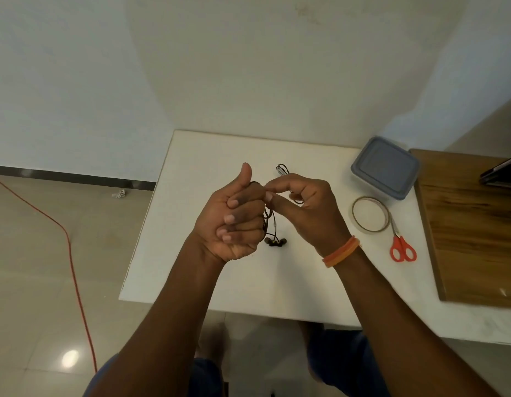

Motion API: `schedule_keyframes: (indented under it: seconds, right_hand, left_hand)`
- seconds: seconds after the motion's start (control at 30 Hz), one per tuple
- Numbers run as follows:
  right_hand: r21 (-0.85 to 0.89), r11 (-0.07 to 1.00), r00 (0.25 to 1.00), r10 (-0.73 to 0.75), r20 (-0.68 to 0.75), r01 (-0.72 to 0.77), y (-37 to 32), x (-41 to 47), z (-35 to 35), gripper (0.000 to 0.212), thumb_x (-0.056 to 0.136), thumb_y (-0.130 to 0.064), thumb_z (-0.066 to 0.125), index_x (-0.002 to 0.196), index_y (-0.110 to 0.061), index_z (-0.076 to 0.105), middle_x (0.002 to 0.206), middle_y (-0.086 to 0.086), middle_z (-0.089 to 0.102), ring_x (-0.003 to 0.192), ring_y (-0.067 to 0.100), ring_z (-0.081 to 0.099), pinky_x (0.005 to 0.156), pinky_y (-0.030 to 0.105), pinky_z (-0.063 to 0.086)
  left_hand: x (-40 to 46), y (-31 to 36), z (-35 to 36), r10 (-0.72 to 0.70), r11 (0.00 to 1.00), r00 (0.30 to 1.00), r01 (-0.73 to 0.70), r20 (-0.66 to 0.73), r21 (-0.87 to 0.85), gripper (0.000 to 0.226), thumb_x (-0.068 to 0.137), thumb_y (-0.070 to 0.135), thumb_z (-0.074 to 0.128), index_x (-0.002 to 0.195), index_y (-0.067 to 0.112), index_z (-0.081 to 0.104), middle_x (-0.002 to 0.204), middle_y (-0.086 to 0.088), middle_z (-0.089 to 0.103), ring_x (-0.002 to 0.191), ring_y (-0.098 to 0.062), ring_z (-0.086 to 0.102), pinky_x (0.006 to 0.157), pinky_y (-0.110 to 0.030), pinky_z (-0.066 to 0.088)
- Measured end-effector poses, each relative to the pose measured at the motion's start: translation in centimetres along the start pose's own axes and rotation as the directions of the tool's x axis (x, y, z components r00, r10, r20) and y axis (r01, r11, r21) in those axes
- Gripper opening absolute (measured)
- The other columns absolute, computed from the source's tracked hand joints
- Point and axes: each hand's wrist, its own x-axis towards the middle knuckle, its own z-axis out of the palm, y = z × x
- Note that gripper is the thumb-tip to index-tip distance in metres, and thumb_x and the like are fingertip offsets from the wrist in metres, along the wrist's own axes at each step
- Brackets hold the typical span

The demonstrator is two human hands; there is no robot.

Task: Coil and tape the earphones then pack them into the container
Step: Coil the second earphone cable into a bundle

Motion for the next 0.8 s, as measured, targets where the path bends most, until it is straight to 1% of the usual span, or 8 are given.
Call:
schedule_keyframes:
  seconds: [0.13,0.27,0.4,0.53,0.6,0.67,0.73,0.8]
  right_hand:
    - [0.237,0.946,0.975,0.220,0.039,-0.223,-0.3,0.4,0.0,0.018,0.090,-0.016,0.056,0.076,-0.011,0.065,0.074,-0.006,0.064,0.075,0.003,0.059,0.074,0.017,0.047]
    - [0.194,0.918,0.936,0.325,0.137,-0.347,0.3,0.3,0.2,0.039,0.096,-0.033,0.057,0.068,-0.005,0.059,0.064,-0.005,0.054,0.065,0.006,0.050,0.073,0.023,0.042]
    - [0.119,0.925,0.931,0.349,0.104,-0.361,0.5,0.1,0.2,0.061,0.094,-0.043,0.054,0.077,0.016,0.059,0.055,-0.004,0.051,0.051,0.000,0.048,0.060,0.009,0.039]
    - [0.047,0.909,0.899,0.399,0.181,-0.413,0.1,0.1,0.9,0.061,0.083,-0.064,0.044,0.044,-0.018,0.054,0.043,-0.007,0.042,0.044,0.006,0.038,0.051,0.012,0.035]
    - [0.005,0.910,0.885,0.402,0.235,-0.415,0.5,-0.1,1.4,0.068,0.089,-0.068,0.041,0.039,-0.023,0.049,0.049,0.007,0.046,0.053,0.023,0.045,0.060,0.028,0.040]
    - [-0.006,0.896,0.852,0.424,0.308,-0.444,0.6,-0.4,1.9,0.069,0.096,-0.061,0.036,0.044,-0.020,0.053,0.056,0.014,0.056,0.068,0.035,0.056,0.071,0.044,0.047]
    - [-0.042,0.878,0.817,0.460,0.348,-0.477,0.7,-0.4,2.1,0.066,0.102,-0.047,0.034,0.048,-0.014,0.054,0.056,0.000,0.064,0.074,0.025,0.064,0.077,0.038,0.048]
    - [-0.062,0.855,0.784,0.499,0.369,-0.515,0.7,-0.3,2.1,0.058,0.103,-0.035,0.036,0.052,-0.012,0.050,0.052,-0.004,0.062,0.067,0.016,0.064,0.074,0.035,0.050]
  left_hand:
    - [0.2,-0.2,-0.2,-0.033,0.998,0.999,0.035,-0.036,0.059,0.056,0.103,0.050,0.027,0.060,0.016,0.036,0.044,-0.004,0.035,0.027,-0.010,0.014,0.035,-0.019,0.028]
    - [0.4,-0.4,0.0,-0.019,0.999,1.000,0.019,0.004,0.040,0.056,0.102,0.050,0.029,0.060,0.015,0.035,0.044,-0.005,0.035,0.027,-0.010,0.015,0.033,-0.017,0.026]
    - [0.2,-0.4,0.1,0.004,1.000,0.996,-0.004,0.088,-0.009,0.056,0.102,0.050,0.034,0.060,0.013,0.036,0.044,-0.006,0.036,0.027,-0.010,0.018,0.032,-0.016,0.026]
    - [0.2,-0.1,0.3,0.101,0.995,0.990,-0.102,0.100,0.001,0.055,0.102,0.046,0.039,0.058,0.013,0.036,0.045,-0.006,0.042,0.027,-0.011,0.021,0.031,-0.016,0.023]
    - [0.3,0.1,0.2,0.194,0.981,0.979,-0.195,0.069,0.011,0.056,0.103,0.041,0.042,0.055,0.011,0.039,0.062,-0.013,0.064,0.029,-0.014,0.029,0.033,-0.017,0.026]
    - [0.3,0.2,0.5,0.289,0.957,0.957,-0.289,0.008,0.011,0.061,0.102,0.038,0.044,0.050,0.005,0.045,0.109,-0.023,0.070,0.034,-0.015,0.043,0.044,-0.019,0.044]
    - [0.2,0.2,1.1,0.387,0.920,0.918,-0.376,-0.091,0.113,0.063,0.099,0.037,0.043,0.045,0.005,0.046,0.133,-0.023,0.059,0.047,-0.014,0.061,0.061,-0.027,0.059]
    - [0.5,-0.1,1.8,0.467,0.873,0.864,-0.415,-0.190,0.257,0.058,0.097,0.029,0.041,0.043,0.008,0.046,0.136,-0.024,0.056,0.067,-0.022,0.073,0.072,-0.036,0.062]
